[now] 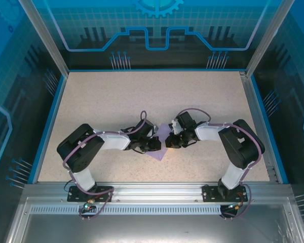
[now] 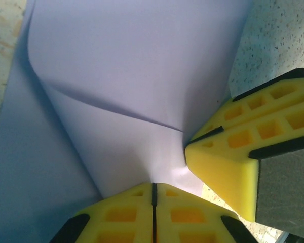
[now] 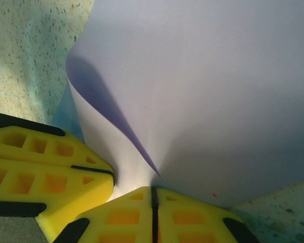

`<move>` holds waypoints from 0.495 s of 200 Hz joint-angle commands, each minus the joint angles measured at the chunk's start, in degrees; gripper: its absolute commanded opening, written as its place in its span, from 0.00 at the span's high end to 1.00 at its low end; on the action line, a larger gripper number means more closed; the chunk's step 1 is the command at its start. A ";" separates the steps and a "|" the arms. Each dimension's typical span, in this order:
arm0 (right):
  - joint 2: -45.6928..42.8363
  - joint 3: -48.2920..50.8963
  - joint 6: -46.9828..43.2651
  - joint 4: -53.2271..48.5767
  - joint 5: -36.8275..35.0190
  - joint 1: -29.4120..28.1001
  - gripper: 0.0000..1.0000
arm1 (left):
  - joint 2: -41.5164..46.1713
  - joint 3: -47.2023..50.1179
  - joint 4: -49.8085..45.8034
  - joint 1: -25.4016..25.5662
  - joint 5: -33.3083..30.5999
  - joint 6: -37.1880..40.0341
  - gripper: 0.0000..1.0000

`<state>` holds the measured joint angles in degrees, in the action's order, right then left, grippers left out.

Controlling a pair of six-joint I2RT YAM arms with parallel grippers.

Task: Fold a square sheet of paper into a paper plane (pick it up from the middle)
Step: Fold the triangle a second time at the center of the table.

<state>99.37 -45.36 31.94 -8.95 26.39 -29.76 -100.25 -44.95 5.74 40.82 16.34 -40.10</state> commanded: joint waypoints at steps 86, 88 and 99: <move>-0.42 1.51 -1.89 -5.25 -8.17 -1.17 0.85 | -4.11 -2.07 -0.51 -2.36 -0.84 0.90 0.92; -0.76 1.51 -1.76 -5.21 -8.26 -1.18 0.84 | -4.20 -2.03 -0.48 -2.40 -0.80 0.90 0.93; -2.61 1.51 -1.39 -5.19 -8.46 -1.15 0.78 | -4.53 -1.74 -0.28 -2.39 -0.31 0.90 0.93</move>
<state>98.54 -45.47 31.07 -9.10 24.75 -30.13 -102.04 -46.48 5.98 39.13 17.34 -40.12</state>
